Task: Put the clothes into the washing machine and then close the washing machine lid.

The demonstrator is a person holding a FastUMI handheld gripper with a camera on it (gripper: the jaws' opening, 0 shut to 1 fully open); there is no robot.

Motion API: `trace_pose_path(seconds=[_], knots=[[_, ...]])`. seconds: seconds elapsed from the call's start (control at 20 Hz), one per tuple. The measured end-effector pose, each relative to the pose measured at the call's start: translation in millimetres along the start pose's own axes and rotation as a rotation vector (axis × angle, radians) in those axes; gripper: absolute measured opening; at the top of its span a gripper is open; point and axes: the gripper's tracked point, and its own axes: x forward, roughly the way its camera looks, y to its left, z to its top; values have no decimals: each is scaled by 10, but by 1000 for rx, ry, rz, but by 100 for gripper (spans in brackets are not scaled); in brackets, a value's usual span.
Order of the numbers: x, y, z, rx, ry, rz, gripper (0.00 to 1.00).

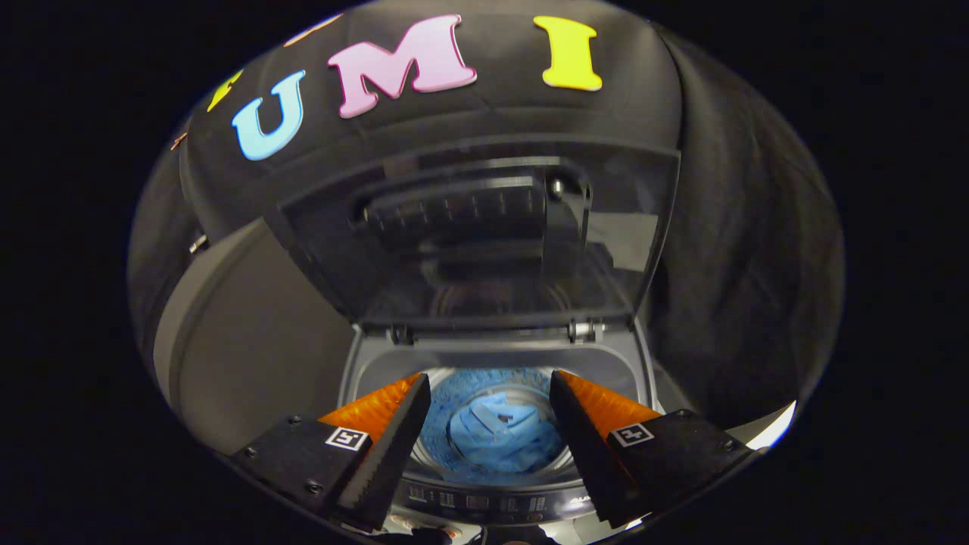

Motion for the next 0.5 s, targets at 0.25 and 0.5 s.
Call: trace_pose_path(seconds=[0.25, 0.5], knots=[[-152, 154, 802, -3, -204, 30, 100], [-194, 344, 1580, -112, -394, 38, 99]])
